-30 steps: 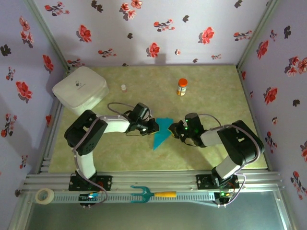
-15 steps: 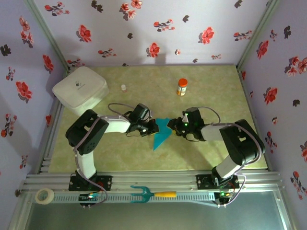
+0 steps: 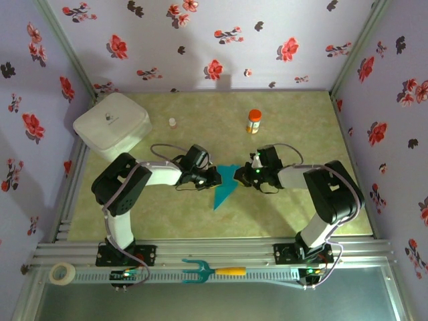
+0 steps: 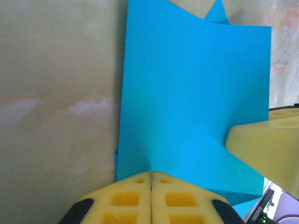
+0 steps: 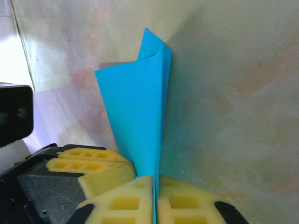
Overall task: Fold a paper plane with a square sheet of paper (pick it up from the middle)
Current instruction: Fold the wing for the fifth time at the center of the table.
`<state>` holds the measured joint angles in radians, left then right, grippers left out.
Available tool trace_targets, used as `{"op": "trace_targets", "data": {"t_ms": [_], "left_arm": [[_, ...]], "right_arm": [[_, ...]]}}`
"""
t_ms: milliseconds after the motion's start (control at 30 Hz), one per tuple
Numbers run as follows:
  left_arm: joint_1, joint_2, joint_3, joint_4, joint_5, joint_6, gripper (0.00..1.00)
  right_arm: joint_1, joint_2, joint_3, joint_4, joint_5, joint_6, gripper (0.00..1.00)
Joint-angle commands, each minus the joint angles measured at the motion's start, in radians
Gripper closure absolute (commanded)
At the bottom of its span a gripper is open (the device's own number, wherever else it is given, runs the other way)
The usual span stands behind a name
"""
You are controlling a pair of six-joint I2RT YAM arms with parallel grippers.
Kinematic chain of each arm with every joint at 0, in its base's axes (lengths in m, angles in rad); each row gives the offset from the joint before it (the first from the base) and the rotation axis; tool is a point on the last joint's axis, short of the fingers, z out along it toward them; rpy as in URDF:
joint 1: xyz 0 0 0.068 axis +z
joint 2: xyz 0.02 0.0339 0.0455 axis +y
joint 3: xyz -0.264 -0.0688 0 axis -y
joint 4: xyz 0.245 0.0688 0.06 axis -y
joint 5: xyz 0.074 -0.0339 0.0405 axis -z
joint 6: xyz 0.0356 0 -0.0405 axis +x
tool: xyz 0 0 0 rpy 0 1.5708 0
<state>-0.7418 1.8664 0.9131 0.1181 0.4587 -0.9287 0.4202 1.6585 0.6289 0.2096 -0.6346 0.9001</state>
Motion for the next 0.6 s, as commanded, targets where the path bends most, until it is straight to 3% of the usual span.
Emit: {"op": "trace_targets", "data": {"t_ms": [0, 67, 233, 567], "left_arm": [[-0.007, -0.063, -0.017, -0.017, -0.045, 0.026, 0.84], [-0.007, -0.109, -0.035, -0.002, -0.079, 0.036, 0.76], [-0.046, -0.224, -0.038, -0.059, -0.189, 0.151, 0.67], [-0.109, -0.346, -0.087, -0.059, -0.354, 0.243, 0.66]], "right_arm": [[-0.006, -0.016, 0.007, -0.025, 0.010, 0.006, 0.93], [-0.004, -0.028, -0.011, 0.017, 0.013, 0.055, 0.95], [-0.003, -0.056, -0.056, 0.133, 0.037, 0.189, 0.95], [0.003, -0.084, -0.078, 0.131, 0.066, 0.211, 0.96]]}}
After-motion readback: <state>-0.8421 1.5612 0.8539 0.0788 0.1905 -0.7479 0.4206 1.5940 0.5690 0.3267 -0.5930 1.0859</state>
